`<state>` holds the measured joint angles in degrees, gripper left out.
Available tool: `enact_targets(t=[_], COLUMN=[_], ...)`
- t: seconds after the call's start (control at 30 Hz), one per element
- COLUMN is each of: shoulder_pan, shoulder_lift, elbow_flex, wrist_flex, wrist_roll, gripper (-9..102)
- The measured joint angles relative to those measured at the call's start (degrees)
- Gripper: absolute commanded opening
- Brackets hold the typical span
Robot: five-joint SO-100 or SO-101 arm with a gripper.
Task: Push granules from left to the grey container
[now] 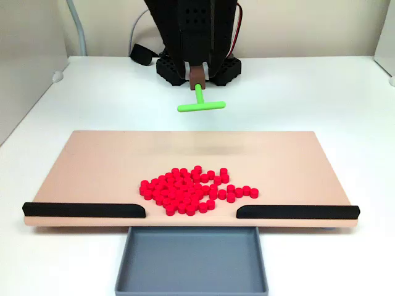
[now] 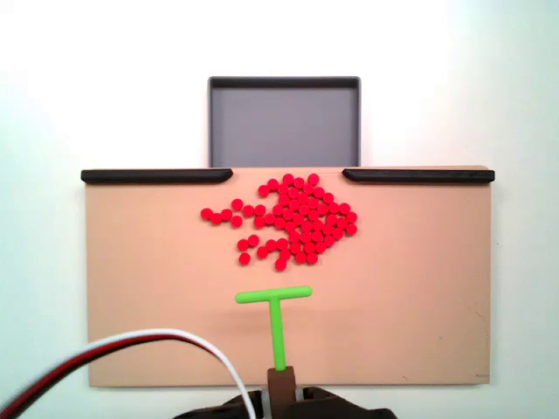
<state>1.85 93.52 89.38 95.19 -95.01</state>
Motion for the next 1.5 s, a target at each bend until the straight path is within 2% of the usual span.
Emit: enact_targets(t=[0.8,1.5], shoulder_pan=[1.49,-0.53], shoulder_lift=[-0.88,-0.88], elbow_flex=[0.00,0.00], wrist_flex=[-0.09,0.09], wrist_roll=[-4.31,-2.20], gripper=[0,0])
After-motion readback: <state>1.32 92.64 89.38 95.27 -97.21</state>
